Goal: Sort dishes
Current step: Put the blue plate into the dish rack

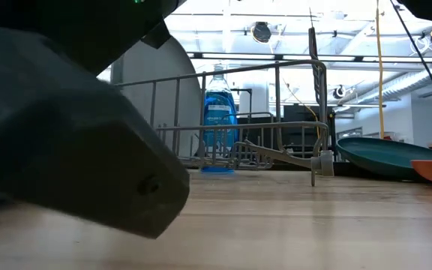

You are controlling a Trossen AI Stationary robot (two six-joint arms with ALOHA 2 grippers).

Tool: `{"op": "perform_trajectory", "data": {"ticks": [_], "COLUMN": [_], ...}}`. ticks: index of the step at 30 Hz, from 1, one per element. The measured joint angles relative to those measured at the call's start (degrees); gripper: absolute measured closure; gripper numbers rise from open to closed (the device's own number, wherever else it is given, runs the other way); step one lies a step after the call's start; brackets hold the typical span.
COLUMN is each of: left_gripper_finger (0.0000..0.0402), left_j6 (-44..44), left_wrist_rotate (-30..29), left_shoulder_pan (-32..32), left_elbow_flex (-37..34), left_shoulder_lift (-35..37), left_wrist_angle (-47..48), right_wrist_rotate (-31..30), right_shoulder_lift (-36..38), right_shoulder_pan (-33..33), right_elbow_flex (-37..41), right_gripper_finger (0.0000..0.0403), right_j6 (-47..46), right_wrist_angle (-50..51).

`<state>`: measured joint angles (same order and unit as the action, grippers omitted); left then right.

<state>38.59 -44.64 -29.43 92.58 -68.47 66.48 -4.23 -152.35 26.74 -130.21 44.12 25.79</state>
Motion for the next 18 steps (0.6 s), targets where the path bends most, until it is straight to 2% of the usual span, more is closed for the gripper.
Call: {"op": "perform_trajectory", "data": {"ticks": [10, 18], "left_gripper_finger": [0.0278, 0.0278], "left_j6": [0.00, -0.01], "left_wrist_rotate": [-0.15, 1.24], "left_shoulder_pan": [-0.02, -0.02], "left_elbow_flex": [0.00, 0.02], "left_shoulder_lift": [0.00, 0.00], "left_wrist_angle": [0.00, -3.49], "right_wrist_rotate": [-1.19, -1.44], "right_shoulder_lift": [0.01, 8.97], "right_shoulder_pan": [1.57, 1.86], "right_elbow_flex": [-4.55, -4.15], "right_gripper_finger": [0.0399, 0.0400], "right_j6": [-1.87, -3.41], "right_wrist_angle": [3.87, 6.51]}}
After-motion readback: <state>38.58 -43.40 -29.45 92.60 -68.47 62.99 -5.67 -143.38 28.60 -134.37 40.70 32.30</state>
